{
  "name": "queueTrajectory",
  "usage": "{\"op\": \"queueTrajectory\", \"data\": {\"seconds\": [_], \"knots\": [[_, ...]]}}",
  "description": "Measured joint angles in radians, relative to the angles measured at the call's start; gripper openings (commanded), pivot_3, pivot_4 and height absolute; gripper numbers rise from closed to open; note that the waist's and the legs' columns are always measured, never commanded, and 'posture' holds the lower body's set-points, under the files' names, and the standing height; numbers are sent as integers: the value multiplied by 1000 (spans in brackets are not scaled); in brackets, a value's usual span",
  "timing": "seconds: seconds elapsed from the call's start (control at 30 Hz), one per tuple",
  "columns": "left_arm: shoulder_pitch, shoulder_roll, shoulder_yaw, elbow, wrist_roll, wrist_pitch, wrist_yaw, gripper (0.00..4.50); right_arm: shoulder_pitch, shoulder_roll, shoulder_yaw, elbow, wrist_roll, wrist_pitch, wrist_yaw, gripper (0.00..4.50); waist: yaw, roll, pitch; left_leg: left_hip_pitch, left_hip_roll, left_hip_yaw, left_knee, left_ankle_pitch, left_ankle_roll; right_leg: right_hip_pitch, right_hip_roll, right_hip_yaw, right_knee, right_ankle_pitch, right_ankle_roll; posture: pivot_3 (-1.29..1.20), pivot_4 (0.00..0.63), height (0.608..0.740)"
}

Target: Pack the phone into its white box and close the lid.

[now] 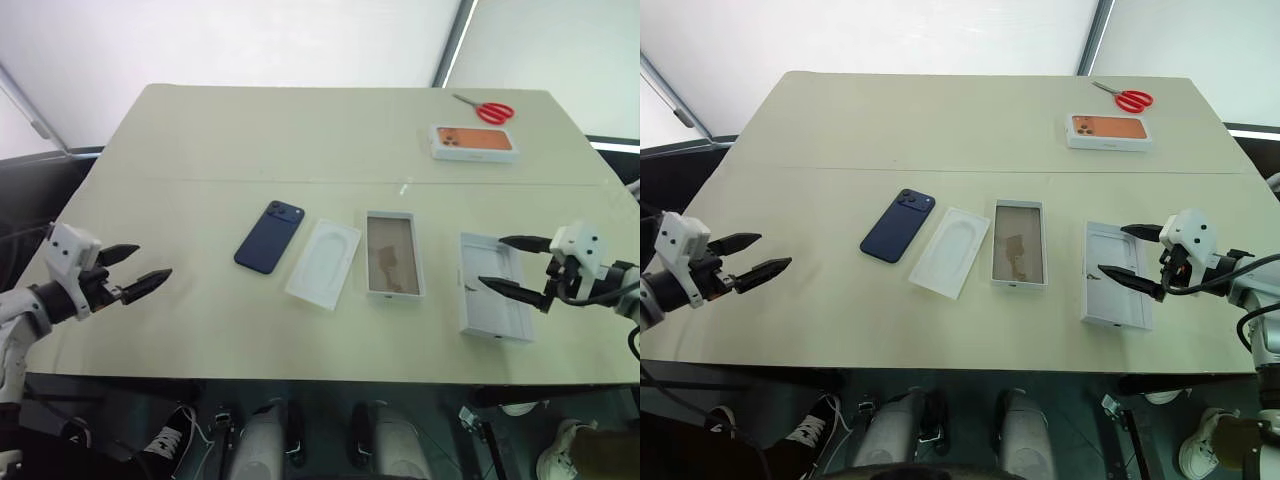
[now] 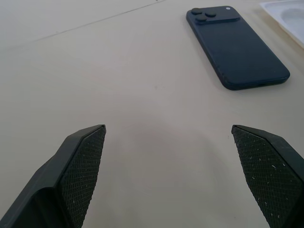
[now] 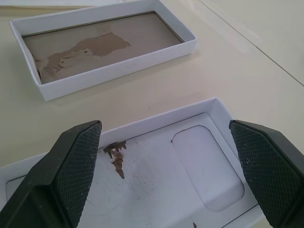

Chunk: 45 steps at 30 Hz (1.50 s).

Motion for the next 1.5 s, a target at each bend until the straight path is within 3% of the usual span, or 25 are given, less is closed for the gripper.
{"op": "queueTrajectory", "data": {"seconds": [0.9,1.2,1.5], "knots": [[-49,-37,-16,-23,-14,53,42,4462,-52,8,18,20,-26,-29,-8,4500,1,0,0,0,-1,0,0,0,0,0,0,0,0,0,0,0,150,738],[-180,-104,-124,-144,-122,326,121,4462,-63,17,44,-80,-25,-10,-23,4500,0,0,0,0,-1,0,0,0,0,6,1,0,0,2,4,0,150,738],[-371,-272,-231,-126,-207,532,200,4462,-112,118,164,-167,-36,-2,-42,4500,6,-1,0,0,-1,0,3,2,3,8,6,-1,1,2,5,0,150,738]]}}
